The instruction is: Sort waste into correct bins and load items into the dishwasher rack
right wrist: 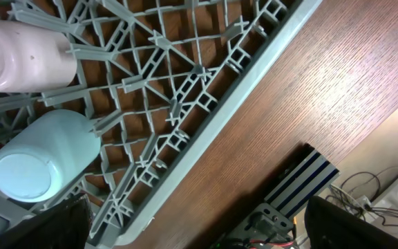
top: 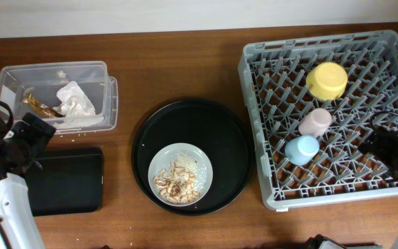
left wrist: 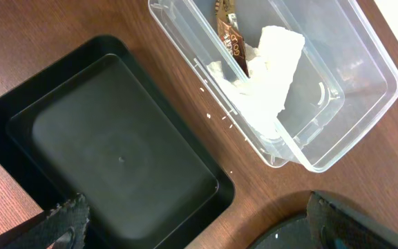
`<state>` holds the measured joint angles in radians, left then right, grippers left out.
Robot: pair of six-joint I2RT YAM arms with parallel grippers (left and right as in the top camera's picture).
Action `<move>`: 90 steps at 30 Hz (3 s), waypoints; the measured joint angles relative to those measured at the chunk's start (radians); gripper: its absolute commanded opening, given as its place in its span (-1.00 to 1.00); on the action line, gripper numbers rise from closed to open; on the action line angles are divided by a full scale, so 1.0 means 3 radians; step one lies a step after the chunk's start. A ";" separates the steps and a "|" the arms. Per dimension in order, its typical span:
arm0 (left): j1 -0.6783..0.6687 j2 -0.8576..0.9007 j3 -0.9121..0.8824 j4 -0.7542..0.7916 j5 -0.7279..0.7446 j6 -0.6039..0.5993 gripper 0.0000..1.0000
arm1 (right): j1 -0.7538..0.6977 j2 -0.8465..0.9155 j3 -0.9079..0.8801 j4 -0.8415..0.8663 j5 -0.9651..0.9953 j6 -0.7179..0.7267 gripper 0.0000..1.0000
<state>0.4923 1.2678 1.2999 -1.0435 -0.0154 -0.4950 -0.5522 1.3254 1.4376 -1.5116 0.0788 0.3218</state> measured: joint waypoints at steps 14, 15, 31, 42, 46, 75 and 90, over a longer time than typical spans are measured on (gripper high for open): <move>0.0006 0.0000 0.0000 0.0092 0.0266 -0.0013 0.98 | 0.0000 0.0050 0.0000 0.0005 0.0000 0.0000 0.98; 0.0006 0.0000 0.0000 0.0075 0.0516 -0.0014 0.98 | 0.0000 0.0050 0.0000 0.0005 0.0000 0.0000 0.98; -0.2471 0.0033 -0.0046 -0.0484 0.1792 0.0954 0.98 | 0.0000 0.0055 -0.0006 0.0006 0.0000 0.0001 0.97; -0.3817 0.0732 -0.0050 -0.0373 0.0507 -0.0130 0.88 | 0.0000 0.0055 -0.0006 0.0005 0.0000 0.0001 0.97; -0.4229 0.1259 -0.0051 -0.0135 0.0090 -0.0608 0.83 | 0.0000 0.0055 -0.0006 0.0005 0.0000 0.0001 0.97; -0.4686 0.2346 -0.0057 0.0509 -0.0565 -0.1223 -0.75 | 0.0000 0.0055 -0.0006 0.0005 0.0000 0.0001 0.97; -0.4686 0.2365 0.0155 -0.0126 -0.0763 -0.1208 -0.98 | 0.0000 0.0055 -0.0006 0.0006 0.0000 0.0000 0.98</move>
<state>-0.9134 1.9774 1.3464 -1.0813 -0.2443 -0.8574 -0.5522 1.3418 1.4357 -1.5097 0.0788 0.3218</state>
